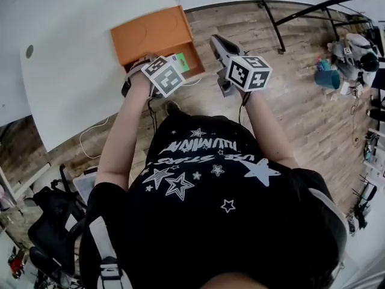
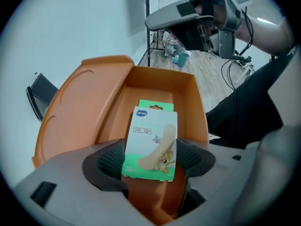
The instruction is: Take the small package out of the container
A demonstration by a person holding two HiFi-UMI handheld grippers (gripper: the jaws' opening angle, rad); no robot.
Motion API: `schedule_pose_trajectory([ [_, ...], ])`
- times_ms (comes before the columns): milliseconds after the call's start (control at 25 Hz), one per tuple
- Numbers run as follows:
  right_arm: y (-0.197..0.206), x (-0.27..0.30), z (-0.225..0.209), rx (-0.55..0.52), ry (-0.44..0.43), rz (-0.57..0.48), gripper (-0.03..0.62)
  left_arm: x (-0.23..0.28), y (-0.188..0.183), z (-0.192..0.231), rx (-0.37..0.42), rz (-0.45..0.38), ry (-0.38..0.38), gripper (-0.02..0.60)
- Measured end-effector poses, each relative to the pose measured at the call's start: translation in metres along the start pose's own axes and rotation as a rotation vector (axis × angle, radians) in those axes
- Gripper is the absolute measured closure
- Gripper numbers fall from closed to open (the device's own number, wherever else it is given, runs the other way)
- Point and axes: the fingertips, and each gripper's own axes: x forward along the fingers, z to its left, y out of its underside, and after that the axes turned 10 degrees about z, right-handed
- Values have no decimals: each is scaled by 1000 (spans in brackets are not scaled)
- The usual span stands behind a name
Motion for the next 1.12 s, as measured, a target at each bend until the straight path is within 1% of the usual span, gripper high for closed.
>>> schedule_pose_trajectory([
  [120, 2, 2, 3, 3, -6, 1, 539, 0, 2, 0, -6, -3, 5, 230],
  [280, 2, 6, 3, 3, -19, 3, 539, 1, 0, 4, -18, -36, 5, 230],
  [400, 1, 9, 4, 1, -27, 4, 539, 3, 2, 7, -24, -45, 7, 230],
  [600, -3, -2, -1, -5, -40, -2, 539, 0, -1, 3, -28, -60, 0, 232],
  [800, -6, -20, -6, -13, -67, -12, 539, -13, -4, -6, -120, -94, 2, 232],
  [880, -6, -23, -5, -16, -81, -11, 539, -22, -5, -7, -148, -117, -9, 232],
  [1000, -4, -29, -3, -24, -107, -9, 539, -42, -7, -8, -194, -169, -49, 232],
  [1120, 1, -40, 2, -41, -142, -11, 539, -63, -7, -14, -271, -231, -103, 232],
])
